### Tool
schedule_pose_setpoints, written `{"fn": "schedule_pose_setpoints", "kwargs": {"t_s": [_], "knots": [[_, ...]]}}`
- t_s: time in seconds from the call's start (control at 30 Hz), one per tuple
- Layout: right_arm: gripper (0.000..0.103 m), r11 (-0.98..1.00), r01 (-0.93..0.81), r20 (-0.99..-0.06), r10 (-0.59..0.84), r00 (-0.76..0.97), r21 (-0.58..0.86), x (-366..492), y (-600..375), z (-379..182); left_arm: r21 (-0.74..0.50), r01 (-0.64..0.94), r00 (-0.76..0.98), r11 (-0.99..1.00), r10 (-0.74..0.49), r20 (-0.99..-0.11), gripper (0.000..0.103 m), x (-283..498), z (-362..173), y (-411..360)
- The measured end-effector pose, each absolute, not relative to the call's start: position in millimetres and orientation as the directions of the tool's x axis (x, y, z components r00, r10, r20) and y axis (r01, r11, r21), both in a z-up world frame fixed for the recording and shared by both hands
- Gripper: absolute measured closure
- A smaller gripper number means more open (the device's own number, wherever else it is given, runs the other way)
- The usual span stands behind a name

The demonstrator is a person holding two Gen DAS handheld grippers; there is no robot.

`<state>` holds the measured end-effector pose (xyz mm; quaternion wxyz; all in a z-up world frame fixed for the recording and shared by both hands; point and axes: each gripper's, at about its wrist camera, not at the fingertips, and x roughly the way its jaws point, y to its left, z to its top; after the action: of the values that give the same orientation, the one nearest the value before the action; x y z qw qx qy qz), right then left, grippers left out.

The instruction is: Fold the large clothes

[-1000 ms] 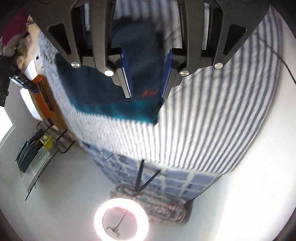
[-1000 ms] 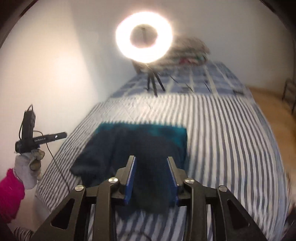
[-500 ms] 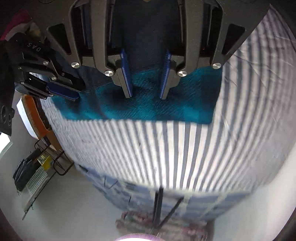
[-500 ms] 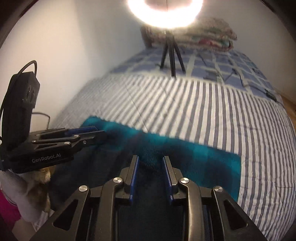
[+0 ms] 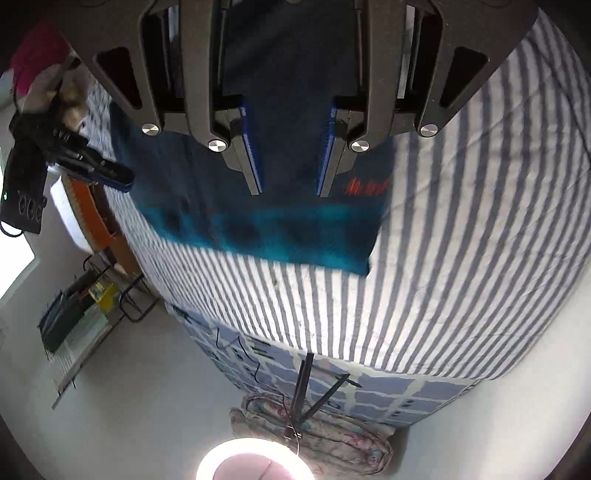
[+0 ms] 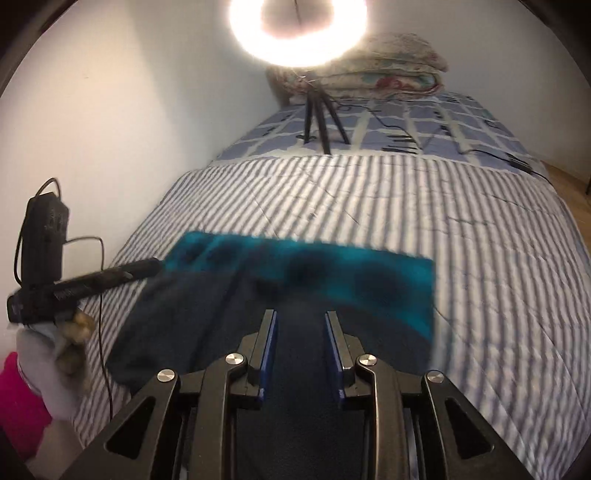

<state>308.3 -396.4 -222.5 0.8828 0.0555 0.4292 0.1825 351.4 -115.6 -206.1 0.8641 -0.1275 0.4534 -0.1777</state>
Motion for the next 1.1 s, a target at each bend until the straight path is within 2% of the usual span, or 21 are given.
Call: {"fn": "schedule_pose_setpoints", "kwargs": {"t_s": [0.17,0.27,0.4,0.53,0.57,0.6,0.63,0.67,0.83,1.1], "knots": [[0.078,0.934,-0.264,-0.774,0.348,0.529,0.240,274.7,-408.6,-244.2,-0.347,0.155,0.479,0.925,-0.377,-0.793,0.071,326.8,-238.2,-104.2],[0.078,0.940,-0.245,-0.791,0.335,0.512,0.239,267.2,-410.5,-268.9,-0.388,0.119,0.456,0.914,-0.398,-0.796,0.071,324.1,-264.2,-102.5],[0.078,0.942,-0.201,-0.801,0.334,0.497,0.268,274.8,-410.0,-278.9,-0.295,0.150,0.464,0.944,-0.331,-0.822,0.071,323.9,-261.8,-117.8],[0.078,0.933,-0.216,-0.784,0.360,0.505,0.289,268.9,-419.2,-249.2,-0.391,0.113,0.457,0.913,-0.397,-0.796,0.071,321.5,-241.1,-96.9],[0.075,0.924,-0.216,-0.763,0.383,0.521,0.316,263.2,-426.5,-241.6,-0.434,0.100,0.469,0.895,-0.427,-0.773,0.066,318.7,-232.9,-86.9],[0.064,0.917,-0.209,-0.743,0.397,0.538,0.338,259.0,-434.9,-235.0,-0.492,0.093,0.477,0.865,-0.473,-0.741,0.061,317.2,-226.2,-76.1],[0.046,0.913,-0.201,-0.726,0.404,0.557,0.354,255.6,-443.3,-230.6,-0.541,0.088,0.479,0.836,-0.512,-0.713,0.043,317.7,-223.0,-66.6],[0.039,0.907,-0.196,-0.701,0.413,0.581,0.372,251.4,-452.1,-226.1,-0.580,0.077,0.481,0.811,-0.540,-0.691,0.029,318.1,-220.8,-57.0],[0.013,0.881,-0.150,-0.668,0.443,0.598,0.450,253.8,-482.8,-225.2,-0.763,-0.033,0.444,0.646,-0.674,-0.590,0.027,331.0,-232.2,-12.6],[0.010,0.832,-0.103,-0.682,0.512,0.522,0.545,277.7,-494.9,-260.4,-0.827,-0.117,0.368,0.550,-0.749,-0.551,0.027,350.7,-275.7,-4.3]]}}
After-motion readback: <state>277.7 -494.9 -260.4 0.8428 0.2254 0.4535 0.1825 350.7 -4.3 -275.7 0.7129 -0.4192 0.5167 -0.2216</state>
